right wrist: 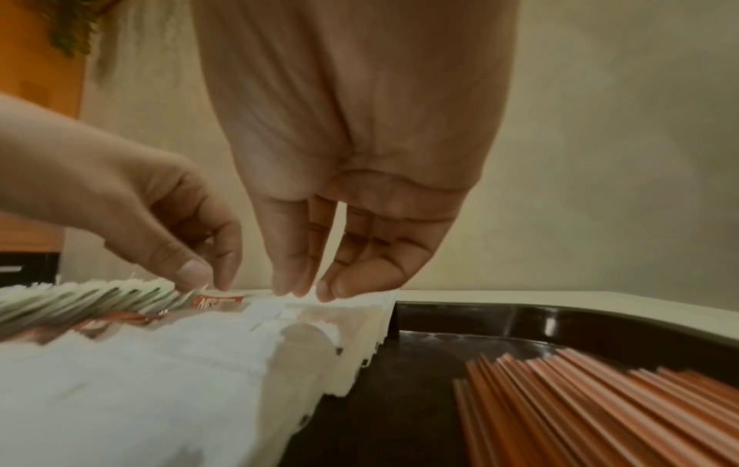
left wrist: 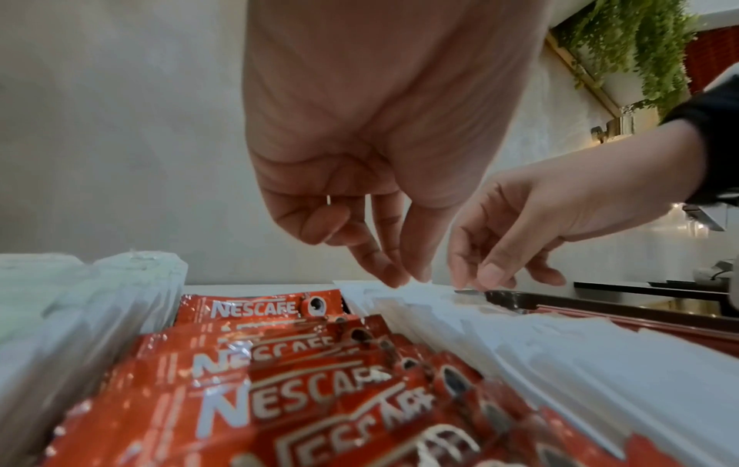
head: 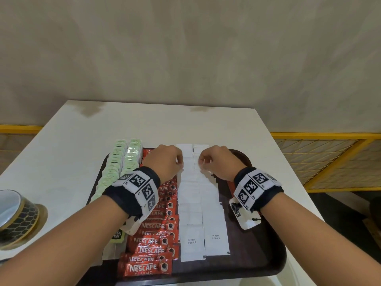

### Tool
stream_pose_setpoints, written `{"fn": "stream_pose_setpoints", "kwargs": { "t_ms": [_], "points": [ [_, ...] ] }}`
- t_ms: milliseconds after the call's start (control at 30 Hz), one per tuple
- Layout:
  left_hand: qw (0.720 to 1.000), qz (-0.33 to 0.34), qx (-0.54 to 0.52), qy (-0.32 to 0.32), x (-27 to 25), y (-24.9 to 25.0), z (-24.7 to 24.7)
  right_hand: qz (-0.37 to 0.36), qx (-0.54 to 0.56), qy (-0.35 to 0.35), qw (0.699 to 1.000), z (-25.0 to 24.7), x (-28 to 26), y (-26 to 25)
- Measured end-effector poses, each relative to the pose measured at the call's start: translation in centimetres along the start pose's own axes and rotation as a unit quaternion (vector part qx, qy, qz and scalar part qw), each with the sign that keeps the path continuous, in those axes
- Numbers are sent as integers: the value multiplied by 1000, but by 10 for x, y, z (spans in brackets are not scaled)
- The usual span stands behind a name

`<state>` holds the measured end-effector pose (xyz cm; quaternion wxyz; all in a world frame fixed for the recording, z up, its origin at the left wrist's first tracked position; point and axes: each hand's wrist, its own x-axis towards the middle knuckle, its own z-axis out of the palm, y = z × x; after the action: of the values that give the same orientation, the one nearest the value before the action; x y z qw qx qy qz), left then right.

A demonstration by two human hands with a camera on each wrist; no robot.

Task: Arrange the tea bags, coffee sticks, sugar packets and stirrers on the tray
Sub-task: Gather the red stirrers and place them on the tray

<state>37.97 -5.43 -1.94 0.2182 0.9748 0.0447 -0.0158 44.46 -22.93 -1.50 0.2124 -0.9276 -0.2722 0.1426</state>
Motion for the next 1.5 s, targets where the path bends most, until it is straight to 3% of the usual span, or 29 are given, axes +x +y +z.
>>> {"fn": "stream_pose_setpoints", "kwargs": {
  "t_ms": [100, 433, 567, 833, 933, 1167, 1367, 1500],
  "points": [
    [999, 29, 8, -11, -3, 5, 2, -2, -51, -34, 998, 5, 6, 0],
    [999, 34, 18, -4, -1, 5, 7, 21, -73, -5, 997, 4, 7, 2],
    [999, 36, 17, -1, -2, 5, 6, 12, -64, -23, 998, 3, 5, 1],
    [999, 29, 10, 13, -8, 3, -4, 75, -17, 36, 996, -2, -6, 14],
    [999, 29, 16, 2, -16, 3, -8, 90, 63, 11, 994, 3, -14, 17],
    [999, 34, 23, -27, -34, 10, -6, 168, 185, 51, 967, 7, -36, 16],
    [998, 31, 34, -35, -46, 17, -5, 166, 195, 53, 965, 4, -50, 9],
    [997, 63, 29, -40, -64, 26, -7, 184, 160, 50, 968, 3, -69, 12]
  ]
}}
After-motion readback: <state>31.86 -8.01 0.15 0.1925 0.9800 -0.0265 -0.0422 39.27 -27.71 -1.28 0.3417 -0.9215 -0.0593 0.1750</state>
